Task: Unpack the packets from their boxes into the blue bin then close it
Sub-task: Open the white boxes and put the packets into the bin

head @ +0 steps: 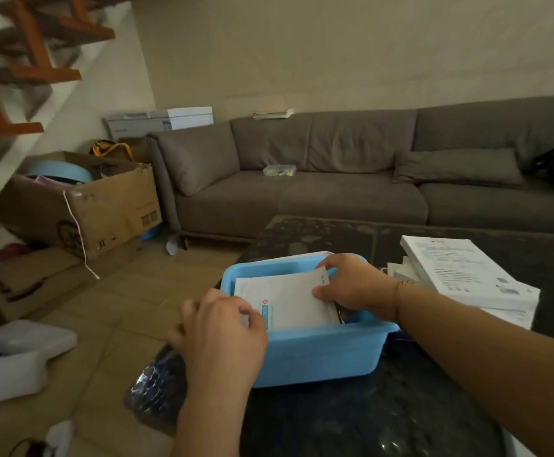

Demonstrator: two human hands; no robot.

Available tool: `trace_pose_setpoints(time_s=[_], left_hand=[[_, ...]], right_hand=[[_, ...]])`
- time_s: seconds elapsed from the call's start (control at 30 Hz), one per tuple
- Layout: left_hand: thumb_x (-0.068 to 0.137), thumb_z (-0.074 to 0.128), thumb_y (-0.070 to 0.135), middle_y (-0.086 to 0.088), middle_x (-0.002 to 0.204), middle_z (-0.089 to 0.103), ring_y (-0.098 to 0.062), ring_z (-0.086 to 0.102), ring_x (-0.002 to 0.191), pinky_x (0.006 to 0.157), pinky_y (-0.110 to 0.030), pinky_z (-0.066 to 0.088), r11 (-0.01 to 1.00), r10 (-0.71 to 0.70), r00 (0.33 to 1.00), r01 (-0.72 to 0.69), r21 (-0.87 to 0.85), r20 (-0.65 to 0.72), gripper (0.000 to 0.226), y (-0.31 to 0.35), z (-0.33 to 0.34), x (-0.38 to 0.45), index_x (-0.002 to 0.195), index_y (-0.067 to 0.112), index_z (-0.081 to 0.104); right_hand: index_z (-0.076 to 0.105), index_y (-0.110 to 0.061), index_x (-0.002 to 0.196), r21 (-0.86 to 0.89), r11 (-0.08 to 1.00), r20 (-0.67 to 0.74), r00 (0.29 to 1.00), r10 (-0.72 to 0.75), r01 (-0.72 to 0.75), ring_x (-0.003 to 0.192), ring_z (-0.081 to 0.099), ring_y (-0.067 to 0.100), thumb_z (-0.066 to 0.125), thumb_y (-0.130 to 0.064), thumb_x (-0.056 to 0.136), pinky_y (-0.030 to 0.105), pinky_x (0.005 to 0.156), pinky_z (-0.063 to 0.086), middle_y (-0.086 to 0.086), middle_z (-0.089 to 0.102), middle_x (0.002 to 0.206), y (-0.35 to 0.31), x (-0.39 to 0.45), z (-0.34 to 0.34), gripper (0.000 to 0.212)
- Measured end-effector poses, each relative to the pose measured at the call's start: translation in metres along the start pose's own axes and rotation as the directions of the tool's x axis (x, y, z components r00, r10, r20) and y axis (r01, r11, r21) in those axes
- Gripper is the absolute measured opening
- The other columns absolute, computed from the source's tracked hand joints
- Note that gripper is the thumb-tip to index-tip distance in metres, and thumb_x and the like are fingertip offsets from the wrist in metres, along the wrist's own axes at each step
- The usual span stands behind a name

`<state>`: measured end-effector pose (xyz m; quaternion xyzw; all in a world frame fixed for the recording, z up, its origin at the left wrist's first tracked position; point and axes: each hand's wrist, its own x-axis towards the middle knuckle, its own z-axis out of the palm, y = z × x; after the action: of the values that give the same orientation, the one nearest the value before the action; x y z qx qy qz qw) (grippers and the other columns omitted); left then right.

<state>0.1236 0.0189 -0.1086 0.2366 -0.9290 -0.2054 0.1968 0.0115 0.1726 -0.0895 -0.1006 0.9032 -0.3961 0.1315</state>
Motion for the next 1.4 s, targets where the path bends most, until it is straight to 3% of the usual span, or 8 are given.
trace_pose_setpoints(time_s=[0.4,0.53,0.67,0.83,1.07,1.2,1.33,1.4], left_hand=[[0.094,0.051,0.045,0.009,0.124,0.055,-0.021,0.034,0.133,0.113,-0.061,0.017,0.997,0.007,0.999,-0.011,0.077,0.047,0.022,0.008,0.001,0.003,0.114,0.037,0.057],[0.087,0.064,0.028,-0.004,0.112,0.067,-0.03,0.052,0.113,0.098,-0.046,0.039,0.958,0.253,0.947,-0.275,-0.088,-0.2,0.016,0.013,0.011,-0.009,0.102,0.021,0.068],[0.089,0.059,0.029,0.004,0.092,0.066,-0.015,0.057,0.091,0.083,-0.026,0.042,0.753,0.543,0.808,-0.59,-0.293,-0.231,0.012,0.041,0.023,-0.055,0.09,0.019,0.067],[0.089,0.054,0.052,0.023,0.083,0.059,0.003,0.054,0.084,0.073,-0.018,0.048,0.466,0.883,0.393,-0.793,-0.392,0.255,0.017,0.066,0.045,-0.106,0.088,0.036,0.062],[0.09,0.063,0.049,0.018,0.103,0.066,0.01,0.057,0.095,0.1,-0.022,0.042,0.62,0.655,0.02,-0.585,-0.523,0.755,0.012,0.094,0.048,-0.14,0.095,0.042,0.07],[0.092,0.063,0.042,0.027,0.111,0.065,0.014,0.056,0.105,0.099,-0.018,0.045,0.548,0.801,0.146,-0.57,-0.612,0.581,0.02,0.102,0.058,-0.148,0.111,0.04,0.069],[0.089,0.06,0.04,0.026,0.113,0.064,0.01,0.058,0.108,0.092,-0.014,0.049,0.415,0.887,0.435,-0.603,-0.682,0.155,0.027,0.102,0.076,-0.152,0.115,0.039,0.065],[0.089,0.061,0.032,0.02,0.11,0.068,0.01,0.062,0.102,0.085,-0.011,0.052,0.335,0.879,0.474,-0.679,-0.654,-0.042,0.024,0.104,0.08,-0.149,0.112,0.031,0.069]], right_hand=[[0.031,-0.011,0.148,-0.481,0.859,-0.104,0.962,-0.253,0.174,0.126,0.048,0.023,0.06,-0.051,0.09,0.032,0.103,0.041,0.01,0.039,0.147,-0.001,-0.018,-0.003,0.076],[0.062,-0.021,0.121,-0.412,0.828,-0.367,0.763,-0.532,0.379,0.082,0.055,0.003,0.063,-0.042,0.087,0.019,0.078,0.048,-0.006,0.063,0.102,0.033,-0.088,-0.051,0.04],[0.059,-0.037,0.082,-0.546,0.766,-0.29,0.782,-0.552,0.338,0.065,0.056,-0.002,0.051,-0.057,0.091,0.015,0.053,0.047,-0.021,0.058,0.074,0.125,-0.201,-0.072,0.023],[0.045,-0.044,0.099,-0.768,0.604,-0.059,0.916,-0.397,0.212,0.075,0.065,-0.007,0.034,-0.061,0.091,0.001,0.042,0.038,-0.021,0.052,0.105,0.226,-0.276,-0.068,0.022],[0.066,-0.034,0.086,-0.645,0.739,-0.241,0.866,-0.438,0.194,0.081,0.069,0.005,0.036,-0.055,0.097,0.018,0.055,0.056,-0.016,0.066,0.097,0.247,-0.282,-0.067,0.038],[0.068,-0.036,0.076,-0.466,0.866,-0.467,0.781,-0.414,0.18,0.086,0.066,0.004,0.057,-0.053,0.088,0.022,0.063,0.055,-0.021,0.066,0.084,0.217,-0.263,-0.071,0.024],[0.069,-0.032,0.071,-0.027,0.98,-0.635,0.754,-0.168,0.196,0.062,0.066,0.005,0.061,-0.052,0.075,0.015,0.053,0.049,-0.019,0.069,0.075,0.187,-0.237,-0.069,0.022],[0.07,-0.03,0.071,0.015,0.978,-0.64,0.753,-0.15,0.208,0.065,0.066,0.004,0.062,-0.047,0.074,0.013,0.055,0.049,-0.021,0.069,0.076,0.179,-0.229,-0.069,0.018]])
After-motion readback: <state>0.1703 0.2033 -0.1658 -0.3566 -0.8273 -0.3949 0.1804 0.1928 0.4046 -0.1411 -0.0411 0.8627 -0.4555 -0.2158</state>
